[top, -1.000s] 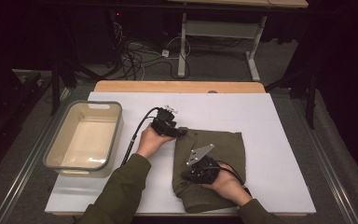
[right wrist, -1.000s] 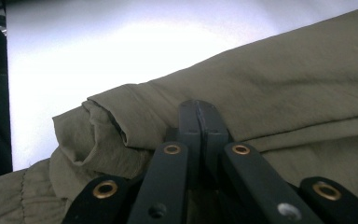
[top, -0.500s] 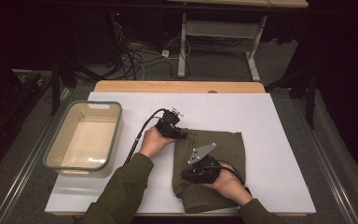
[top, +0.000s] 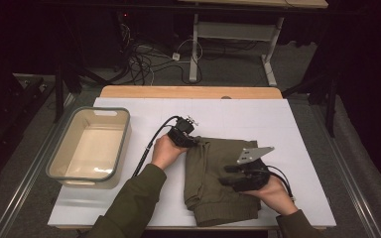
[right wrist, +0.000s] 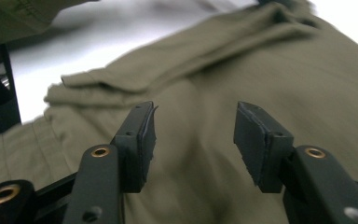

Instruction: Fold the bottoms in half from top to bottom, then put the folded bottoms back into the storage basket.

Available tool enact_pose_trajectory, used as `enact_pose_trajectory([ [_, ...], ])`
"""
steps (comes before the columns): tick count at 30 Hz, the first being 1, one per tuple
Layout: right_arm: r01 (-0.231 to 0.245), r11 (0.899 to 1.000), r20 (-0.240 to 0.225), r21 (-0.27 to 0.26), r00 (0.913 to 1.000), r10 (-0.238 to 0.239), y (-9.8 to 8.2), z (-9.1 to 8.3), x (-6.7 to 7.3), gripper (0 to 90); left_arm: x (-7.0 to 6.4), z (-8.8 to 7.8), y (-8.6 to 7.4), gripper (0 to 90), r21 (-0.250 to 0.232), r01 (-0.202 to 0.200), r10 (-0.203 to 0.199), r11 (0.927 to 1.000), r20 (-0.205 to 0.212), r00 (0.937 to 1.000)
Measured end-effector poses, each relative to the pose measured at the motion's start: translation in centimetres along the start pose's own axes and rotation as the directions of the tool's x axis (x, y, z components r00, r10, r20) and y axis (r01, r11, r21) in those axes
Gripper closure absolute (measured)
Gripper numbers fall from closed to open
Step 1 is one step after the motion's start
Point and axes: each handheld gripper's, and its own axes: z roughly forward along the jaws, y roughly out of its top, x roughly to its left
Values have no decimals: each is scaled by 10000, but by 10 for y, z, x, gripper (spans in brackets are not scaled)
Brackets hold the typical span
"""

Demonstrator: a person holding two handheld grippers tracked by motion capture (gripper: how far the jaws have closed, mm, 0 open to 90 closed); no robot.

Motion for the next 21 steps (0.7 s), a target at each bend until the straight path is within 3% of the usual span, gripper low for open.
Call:
enact_pose_trajectory([
  [5, -701, 9970, 468, -337, 9963, 717, -23, -26, -8, 435, 0, 0, 0, 800, 19, 15, -15, 10000, -23, 10000],
  [13, -1110, 9934, 1056, -282, 9879, 1134, -60, -54, -6, 418, -2, 0, 1, 800, 46, 20, -19, 10000, -115, 9999],
  [21, -1425, 9895, 1276, 223, 9821, 1386, -93, -62, 0, 405, -3, 0, 1, 800, 63, -2, 4, 10000, -182, 9998],
])
